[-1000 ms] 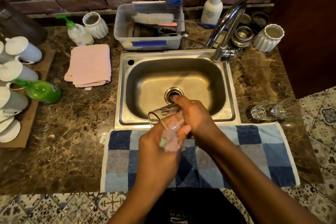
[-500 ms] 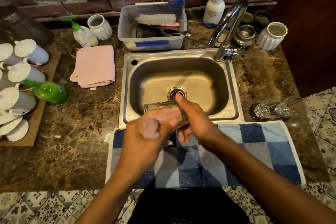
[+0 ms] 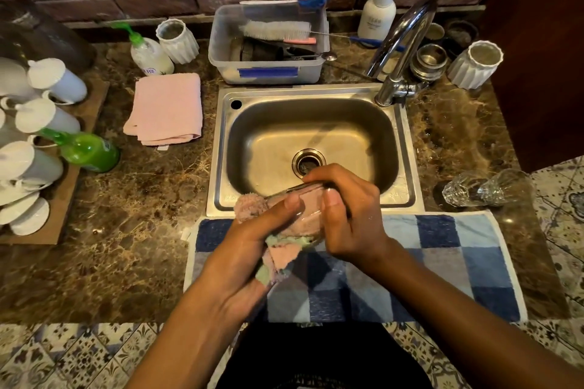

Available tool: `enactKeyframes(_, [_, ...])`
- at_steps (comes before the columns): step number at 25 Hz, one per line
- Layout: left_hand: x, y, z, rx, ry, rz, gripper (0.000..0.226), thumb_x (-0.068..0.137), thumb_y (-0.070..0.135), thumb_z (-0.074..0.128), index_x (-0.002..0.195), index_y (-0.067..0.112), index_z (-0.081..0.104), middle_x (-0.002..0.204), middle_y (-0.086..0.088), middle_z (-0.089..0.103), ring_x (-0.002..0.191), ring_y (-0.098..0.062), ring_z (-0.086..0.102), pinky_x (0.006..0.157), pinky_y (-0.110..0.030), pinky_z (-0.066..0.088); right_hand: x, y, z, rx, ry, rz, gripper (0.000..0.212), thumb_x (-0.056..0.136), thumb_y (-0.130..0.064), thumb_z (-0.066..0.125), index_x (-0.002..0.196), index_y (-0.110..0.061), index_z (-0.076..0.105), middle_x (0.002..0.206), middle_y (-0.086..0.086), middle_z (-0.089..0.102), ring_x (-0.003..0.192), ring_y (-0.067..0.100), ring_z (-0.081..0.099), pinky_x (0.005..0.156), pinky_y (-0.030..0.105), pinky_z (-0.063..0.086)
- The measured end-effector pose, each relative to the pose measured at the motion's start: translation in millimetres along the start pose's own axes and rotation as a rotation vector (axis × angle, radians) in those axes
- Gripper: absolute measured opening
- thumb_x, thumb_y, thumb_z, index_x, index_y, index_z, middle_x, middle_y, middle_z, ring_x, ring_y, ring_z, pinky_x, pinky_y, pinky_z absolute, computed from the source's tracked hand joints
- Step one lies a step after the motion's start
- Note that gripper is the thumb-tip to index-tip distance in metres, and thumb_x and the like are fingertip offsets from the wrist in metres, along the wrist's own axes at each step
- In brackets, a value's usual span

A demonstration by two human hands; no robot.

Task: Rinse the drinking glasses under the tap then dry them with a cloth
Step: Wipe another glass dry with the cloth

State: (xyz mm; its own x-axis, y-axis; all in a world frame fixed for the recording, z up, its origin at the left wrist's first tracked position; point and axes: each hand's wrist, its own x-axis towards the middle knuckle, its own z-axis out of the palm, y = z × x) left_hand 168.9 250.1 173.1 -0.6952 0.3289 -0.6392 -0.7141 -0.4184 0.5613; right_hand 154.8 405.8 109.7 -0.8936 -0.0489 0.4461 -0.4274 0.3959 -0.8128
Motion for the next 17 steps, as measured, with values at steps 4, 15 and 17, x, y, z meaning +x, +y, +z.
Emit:
enactKeyframes(4, [-1.7,1.8,-2.0,-0.039,0.014,0.065,0.032,0.076,0.006,0.078,0.107,0.007,0.077,0.105,-0.020,0.076,0.096,-0.029,0.075,0.081,-0.033,0.060,1.6,-6.4,-3.8,0.174,-0.176,0.237,0.036,0.098,-0.039,0.043,0.108,-0.011,0.063,0.089,0.005,0.068,0.071,0.015,0.065,0.058,0.025,0.051])
enactKeyframes(15, [-8.8,8.9,-0.2,-0.209,-0.042,-0.048,0.046,0.075,-0.006,0.072,0.121,-0.004,0.069,0.113,-0.027,0.073,0.096,-0.033,0.074,0.086,-0.038,0.061,12.7,-24.5,5.5,0.118,-0.058,0.381,0.042,0.095,-0.056,0.046,0.087,-0.016,0.060,0.070,0.000,0.062,0.064,0.016,0.060,0.058,0.039,0.047])
enactKeyframes(17, [-7.7,10.8,0.3,-0.276,-0.050,-0.044,0.036,0.073,-0.002,0.074,0.108,-0.004,0.076,0.108,-0.025,0.075,0.092,-0.031,0.076,0.080,-0.037,0.063,10.5,-29.4,12.1,0.191,0.003,0.478,0.045,0.090,-0.069,0.049,0.110,-0.031,0.059,0.089,-0.010,0.068,0.081,0.006,0.066,0.070,0.027,0.053])
